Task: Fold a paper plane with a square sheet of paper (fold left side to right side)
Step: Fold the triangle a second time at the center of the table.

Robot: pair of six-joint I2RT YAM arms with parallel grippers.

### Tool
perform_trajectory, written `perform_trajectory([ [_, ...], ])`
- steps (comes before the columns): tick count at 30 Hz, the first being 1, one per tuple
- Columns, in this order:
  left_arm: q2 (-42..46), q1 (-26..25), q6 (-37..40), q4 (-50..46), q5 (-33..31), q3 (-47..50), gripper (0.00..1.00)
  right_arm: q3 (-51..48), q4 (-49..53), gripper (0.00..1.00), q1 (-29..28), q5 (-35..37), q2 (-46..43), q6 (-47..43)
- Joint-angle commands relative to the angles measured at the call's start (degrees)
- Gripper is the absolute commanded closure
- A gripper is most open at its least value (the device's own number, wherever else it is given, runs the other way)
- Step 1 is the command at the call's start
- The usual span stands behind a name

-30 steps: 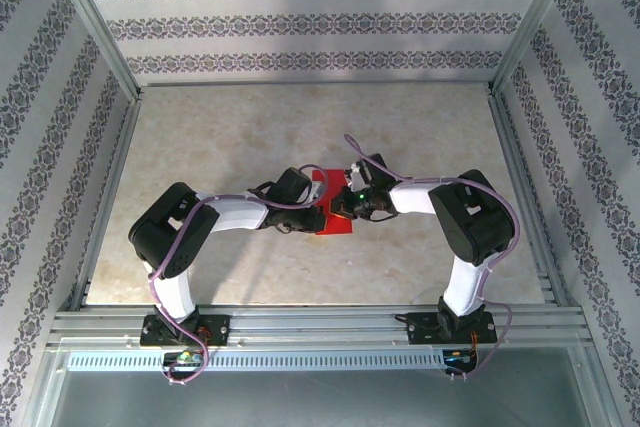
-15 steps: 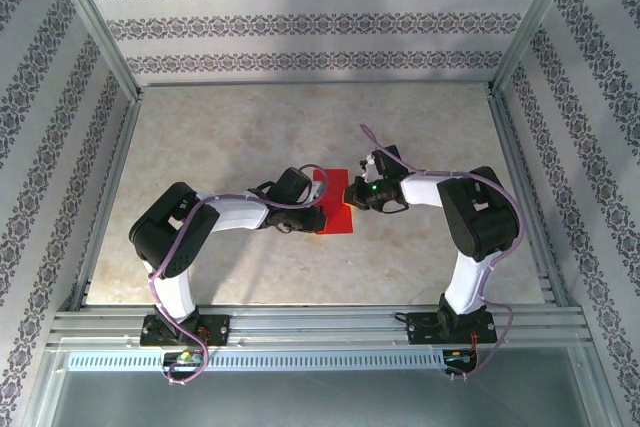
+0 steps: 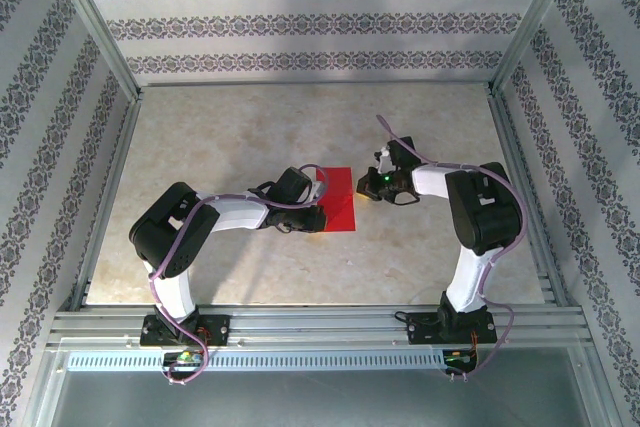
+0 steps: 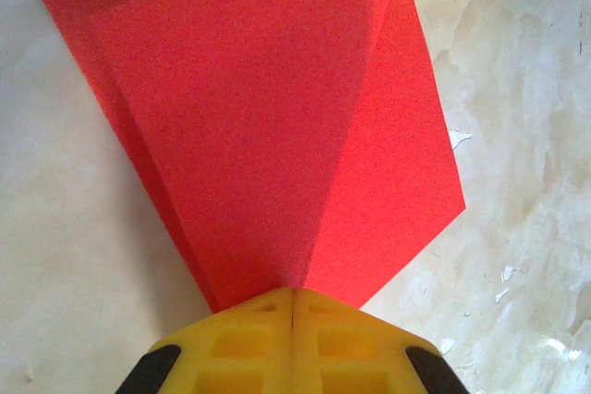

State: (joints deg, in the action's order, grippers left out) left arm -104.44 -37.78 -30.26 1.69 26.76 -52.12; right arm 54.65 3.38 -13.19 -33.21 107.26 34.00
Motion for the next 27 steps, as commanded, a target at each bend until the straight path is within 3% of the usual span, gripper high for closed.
perform_trajectory([
  [1,-1.3,0.3,1.0,-4.0,0.0,0.1,1.0,1.0,3.0,1.0,0.7,2.4,-2.8,-2.2],
  [11,-1.0,0.3,0.9,-4.0,-0.1,0.1,1.0,-3.3,-0.9,1.0,-4.9,-2.6,-9.5,3.9],
  [18,-1.0,0.3,1.2,-4.2,-0.1,0.0,1.0,-3.5,-6.2,1.0,-9.7,-3.3,-4.6,8.2],
  [27,-0.2,0.4,1.1,-4.5,0.9,-1.6,1.0,-2.9,-4.0,1.0,-9.0,-0.4,0.0,7.1],
])
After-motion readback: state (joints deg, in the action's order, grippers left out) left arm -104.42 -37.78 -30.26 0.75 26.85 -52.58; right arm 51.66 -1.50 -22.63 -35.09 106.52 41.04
